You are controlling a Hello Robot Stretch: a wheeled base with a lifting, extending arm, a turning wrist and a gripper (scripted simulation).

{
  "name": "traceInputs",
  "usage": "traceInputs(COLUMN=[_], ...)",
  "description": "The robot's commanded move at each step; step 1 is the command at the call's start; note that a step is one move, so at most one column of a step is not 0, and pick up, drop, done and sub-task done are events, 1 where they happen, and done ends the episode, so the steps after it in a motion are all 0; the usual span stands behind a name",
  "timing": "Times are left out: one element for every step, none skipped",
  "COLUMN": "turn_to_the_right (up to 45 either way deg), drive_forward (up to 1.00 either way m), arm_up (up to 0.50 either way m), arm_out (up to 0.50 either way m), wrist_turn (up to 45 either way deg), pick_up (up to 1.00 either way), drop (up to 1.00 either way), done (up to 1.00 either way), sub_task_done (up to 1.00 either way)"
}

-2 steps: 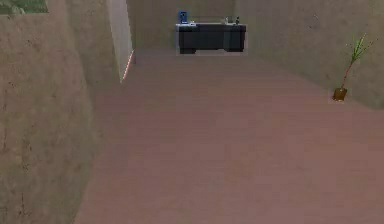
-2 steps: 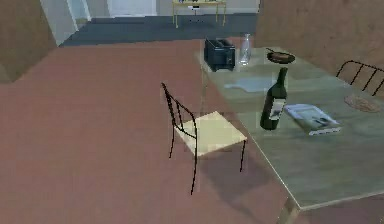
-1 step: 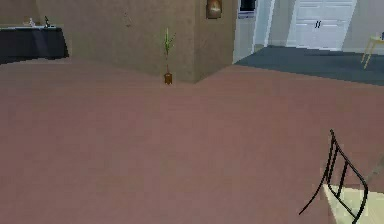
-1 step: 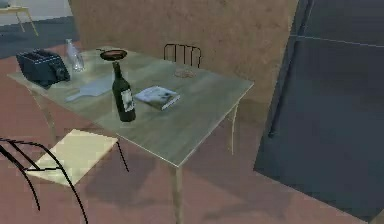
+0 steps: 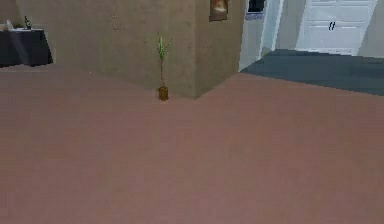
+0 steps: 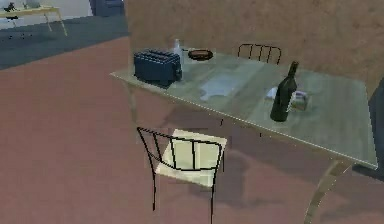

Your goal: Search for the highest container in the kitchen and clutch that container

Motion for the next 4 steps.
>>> traceInputs(turn_to_the_right=[33.0,0.0,33.0,0.0], drive_forward=[0.00,0.85,0.00,1.00], arm_up=[0.00,0.00,0.00,0.00], arm_out=[0.00,0.00,0.00,0.00], wrist_turn=[0.0,0.0,0.0,0.0], pick_up=[0.00,0.00,0.00,0.00], drop=[0.00,0.00,0.00,0.00], done=[0.00,0.00,0.00,0.00], sub_task_done=[0.00,0.00,0.00,0.00])
